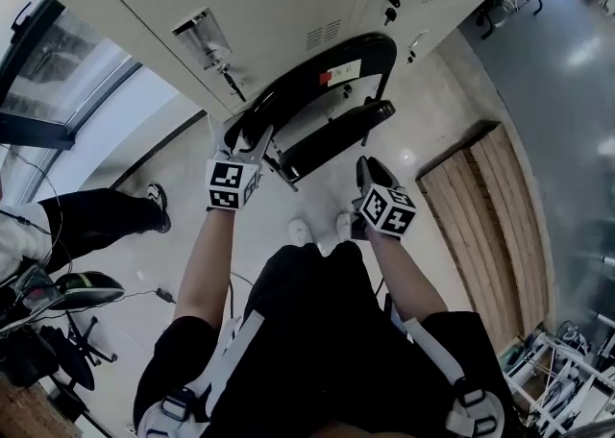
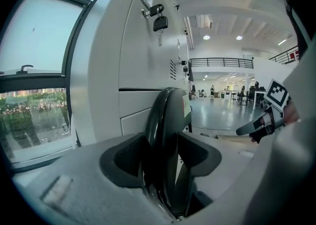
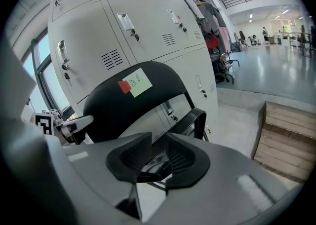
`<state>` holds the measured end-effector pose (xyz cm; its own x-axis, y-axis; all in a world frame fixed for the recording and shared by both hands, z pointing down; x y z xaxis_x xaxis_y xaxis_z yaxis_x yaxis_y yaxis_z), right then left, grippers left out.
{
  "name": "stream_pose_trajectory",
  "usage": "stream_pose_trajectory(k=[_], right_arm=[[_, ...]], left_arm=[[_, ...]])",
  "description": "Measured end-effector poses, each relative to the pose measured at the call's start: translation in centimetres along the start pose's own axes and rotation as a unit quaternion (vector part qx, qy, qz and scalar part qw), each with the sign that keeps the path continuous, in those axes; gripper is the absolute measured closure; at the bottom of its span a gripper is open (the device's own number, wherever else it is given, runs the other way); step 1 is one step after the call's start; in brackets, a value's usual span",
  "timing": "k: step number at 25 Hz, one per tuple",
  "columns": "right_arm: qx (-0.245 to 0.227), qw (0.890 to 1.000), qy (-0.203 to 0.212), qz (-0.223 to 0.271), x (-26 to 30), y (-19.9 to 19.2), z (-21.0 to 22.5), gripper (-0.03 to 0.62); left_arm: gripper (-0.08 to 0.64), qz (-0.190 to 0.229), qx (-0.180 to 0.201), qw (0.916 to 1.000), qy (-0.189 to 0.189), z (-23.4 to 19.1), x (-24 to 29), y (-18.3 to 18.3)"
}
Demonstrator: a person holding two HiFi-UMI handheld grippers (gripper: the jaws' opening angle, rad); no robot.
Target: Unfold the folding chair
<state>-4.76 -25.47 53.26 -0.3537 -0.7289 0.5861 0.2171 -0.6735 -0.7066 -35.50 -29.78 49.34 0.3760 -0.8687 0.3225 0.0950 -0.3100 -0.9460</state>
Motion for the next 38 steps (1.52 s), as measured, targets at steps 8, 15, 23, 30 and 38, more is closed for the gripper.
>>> stream_pose_trajectory(k=[8, 15, 23, 30, 38], right_arm=[[0.052, 0.997, 0.013, -0.047, 3.7, -3.2, -1.3, 0.391], [0.082, 0.993, -0.037, -0.08, 6.9, -5.2, -0.9, 0.296], [0.215, 0.969, -0.078, -0.09, 10.1, -6.9, 1.6, 0.267], [0.244, 0.963, -0.072, -0.093, 11.7, -7.6, 1.1, 0.285], [0.241, 0.961, -0.089, -0.104, 12.2, -8.5, 1.0, 0.359]], left_arm=[[0.339, 0.001, 0.018, 0.9996, -0.02, 1.3, -0.6, 0.1], [0.341, 0.0, 0.023, 0.9995, -0.023, 2.2, -1.1, 0.0], [0.341, -0.007, 0.02, 0.999, -0.04, 3.2, -1.5, -0.2], [0.341, -0.007, 0.035, 0.998, -0.052, 3.9, -1.9, -0.2], [0.385, -0.03, 0.044, 0.9959, -0.073, 5.5, -0.9, -1.7]])
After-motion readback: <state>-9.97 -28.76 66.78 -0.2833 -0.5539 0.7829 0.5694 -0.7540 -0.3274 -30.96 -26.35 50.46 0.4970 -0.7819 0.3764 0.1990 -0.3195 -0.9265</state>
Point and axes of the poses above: the fingertips, and each gripper's own axes: x forward along the fingers, z to its right, y out of its top, the point moved 7 cm from there along -x, backward along the fingers, and after that the axes turned 2 degrees about z, right-handed, at the moved point
